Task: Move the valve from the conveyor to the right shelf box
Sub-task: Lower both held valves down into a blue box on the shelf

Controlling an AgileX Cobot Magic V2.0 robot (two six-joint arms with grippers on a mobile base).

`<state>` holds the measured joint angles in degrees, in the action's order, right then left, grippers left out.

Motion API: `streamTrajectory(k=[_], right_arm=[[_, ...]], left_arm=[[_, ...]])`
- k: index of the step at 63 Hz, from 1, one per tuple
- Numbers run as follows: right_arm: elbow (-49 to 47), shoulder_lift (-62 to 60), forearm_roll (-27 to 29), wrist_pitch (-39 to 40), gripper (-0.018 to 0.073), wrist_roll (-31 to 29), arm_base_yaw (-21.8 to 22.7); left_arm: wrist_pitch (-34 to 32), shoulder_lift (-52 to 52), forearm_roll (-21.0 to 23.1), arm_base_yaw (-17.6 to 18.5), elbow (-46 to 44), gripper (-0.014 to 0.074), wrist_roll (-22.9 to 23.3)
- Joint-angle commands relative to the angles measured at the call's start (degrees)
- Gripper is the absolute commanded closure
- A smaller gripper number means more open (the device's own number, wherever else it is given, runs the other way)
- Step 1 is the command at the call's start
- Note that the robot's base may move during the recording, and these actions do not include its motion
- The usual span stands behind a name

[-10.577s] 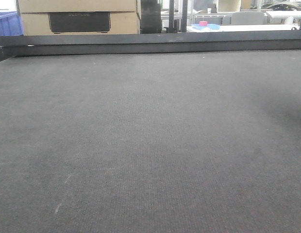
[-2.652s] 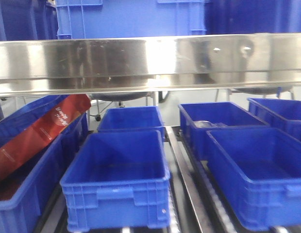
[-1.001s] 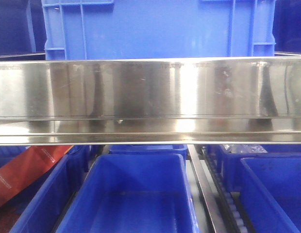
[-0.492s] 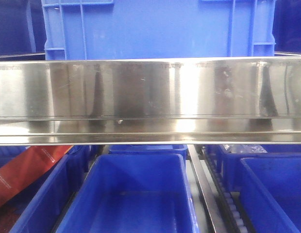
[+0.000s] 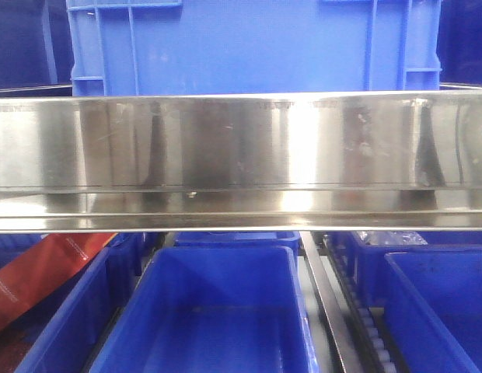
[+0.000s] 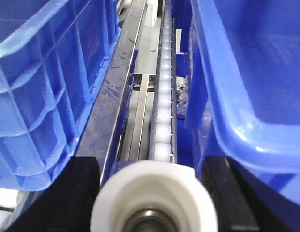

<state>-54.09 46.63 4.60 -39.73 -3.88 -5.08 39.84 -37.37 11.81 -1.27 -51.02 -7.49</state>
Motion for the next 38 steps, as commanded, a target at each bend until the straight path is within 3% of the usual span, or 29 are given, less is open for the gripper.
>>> streamTrajectory(k=[1,14,27,38], right_arm=[[-3.0,-0.3,0.3,4.9,0.0722,0.0,-1.7],[-7.8,3.2,0.3,5.8,0.0721,0.0,-6.4],[-15.6,10.8,0.4,6.0,0.0721,0.0,-8.9],[-24.5,17.9,0.4,5.7,0.0721,0.0,-12.7]], left_arm=[[1.7,-2.4,5.8,0.4,-4.3,0.0707,-3.9],[2.7,-10.7,5.4,4.1,-12.9,0.0707,-4.5],[2.6,-21.7,-0.7,13.3,-23.4,0.0707,-3.5],[2.3,-31.4,-14.7,22.8,-32.5,0.0707,9.3]])
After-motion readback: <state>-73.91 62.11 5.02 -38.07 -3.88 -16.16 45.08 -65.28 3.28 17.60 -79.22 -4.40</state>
